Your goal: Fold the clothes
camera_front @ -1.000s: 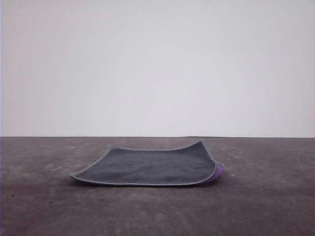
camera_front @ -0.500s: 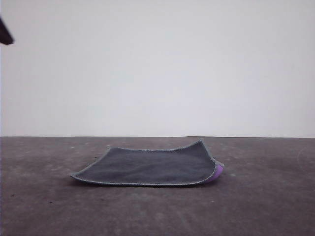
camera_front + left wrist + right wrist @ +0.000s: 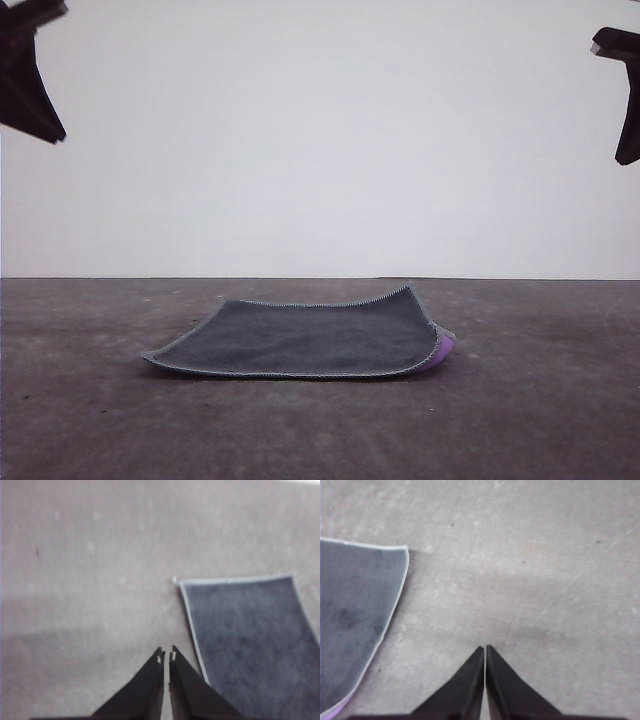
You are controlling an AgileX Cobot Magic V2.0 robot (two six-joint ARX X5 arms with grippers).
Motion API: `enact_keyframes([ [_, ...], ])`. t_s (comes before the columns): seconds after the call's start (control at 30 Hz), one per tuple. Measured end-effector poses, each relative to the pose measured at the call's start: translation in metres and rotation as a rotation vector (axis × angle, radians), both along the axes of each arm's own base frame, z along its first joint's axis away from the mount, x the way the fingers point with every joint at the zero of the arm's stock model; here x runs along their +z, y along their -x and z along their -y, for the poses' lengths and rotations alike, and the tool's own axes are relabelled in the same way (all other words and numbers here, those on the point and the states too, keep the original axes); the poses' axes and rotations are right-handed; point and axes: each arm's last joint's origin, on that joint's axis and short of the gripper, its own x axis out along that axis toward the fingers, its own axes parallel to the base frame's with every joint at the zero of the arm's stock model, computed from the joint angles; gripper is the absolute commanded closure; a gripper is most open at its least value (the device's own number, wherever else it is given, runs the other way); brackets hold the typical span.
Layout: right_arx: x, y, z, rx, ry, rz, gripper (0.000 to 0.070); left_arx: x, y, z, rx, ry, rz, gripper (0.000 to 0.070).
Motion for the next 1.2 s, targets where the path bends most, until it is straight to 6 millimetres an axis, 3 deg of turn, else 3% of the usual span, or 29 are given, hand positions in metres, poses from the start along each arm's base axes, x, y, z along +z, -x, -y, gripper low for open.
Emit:
enact_keyframes([
  [0.23, -0.009, -0.007, -0.002, 0.039, -0.035, -0.043, 0.0699, -0.018, -0.016, 0.004, -0.107, 0.071, -0.070, 0.0697],
  [0.3, -0.009, -0.007, -0.002, 0.051, -0.046, -0.045, 0.0666, -0.024, -0.020, 0.005, -0.129, 0.089, -0.101, 0.0676],
  [0.43, -0.009, -0.007, -0.003, 0.084, -0.076, -0.046, 0.0340, -0.029, -0.022, 0.007, -0.170, 0.124, -0.128, 0.0451],
  [0.5, -0.009, -0.007, -0.003, 0.088, -0.080, -0.046, 0.0272, -0.029, -0.022, 0.007, -0.179, 0.131, -0.126, 0.0420],
  [1.07, -0.009, -0.007, -0.004, 0.087, -0.092, -0.046, 0.0273, -0.028, -0.022, 0.008, -0.210, 0.159, -0.124, 0.0421],
  [1.2, -0.013, -0.017, -0.007, 0.132, -0.141, -0.034, 0.0273, -0.025, -0.026, 0.013, -0.215, 0.180, -0.079, 0.0421],
])
